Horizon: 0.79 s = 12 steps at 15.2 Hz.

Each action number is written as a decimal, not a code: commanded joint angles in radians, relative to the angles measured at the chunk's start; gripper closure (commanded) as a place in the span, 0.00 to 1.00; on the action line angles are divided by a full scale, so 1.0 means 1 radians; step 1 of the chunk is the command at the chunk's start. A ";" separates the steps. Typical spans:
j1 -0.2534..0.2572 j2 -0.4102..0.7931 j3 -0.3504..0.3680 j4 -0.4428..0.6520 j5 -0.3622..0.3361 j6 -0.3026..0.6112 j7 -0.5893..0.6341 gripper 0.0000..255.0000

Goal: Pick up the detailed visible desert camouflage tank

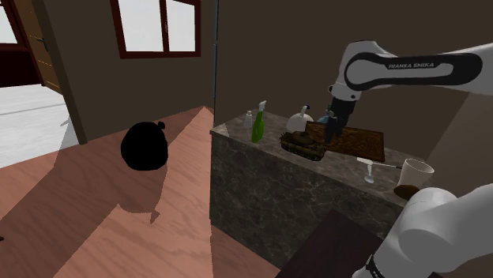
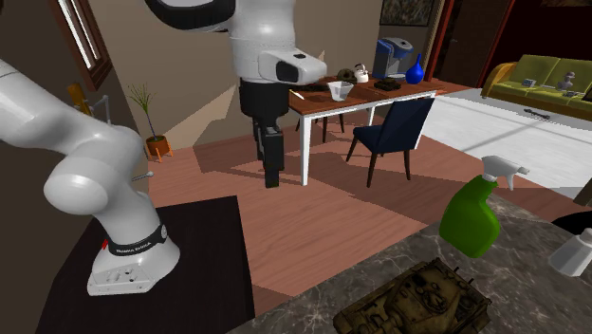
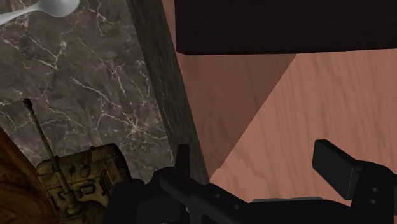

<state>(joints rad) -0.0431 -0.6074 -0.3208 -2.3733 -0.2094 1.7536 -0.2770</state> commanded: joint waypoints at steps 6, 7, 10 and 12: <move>0.009 0.187 -0.162 0.062 -0.016 0.174 -0.213 0.00; 0.013 0.219 -0.185 0.077 -0.009 0.197 -0.246 0.00; 0.026 0.325 -0.254 0.133 0.028 0.260 -0.352 0.00; 0.035 0.403 -0.298 0.178 0.070 0.297 -0.430 0.00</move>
<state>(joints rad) -0.0141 -0.2496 -0.5948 -2.2256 -0.1633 2.0322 -0.6630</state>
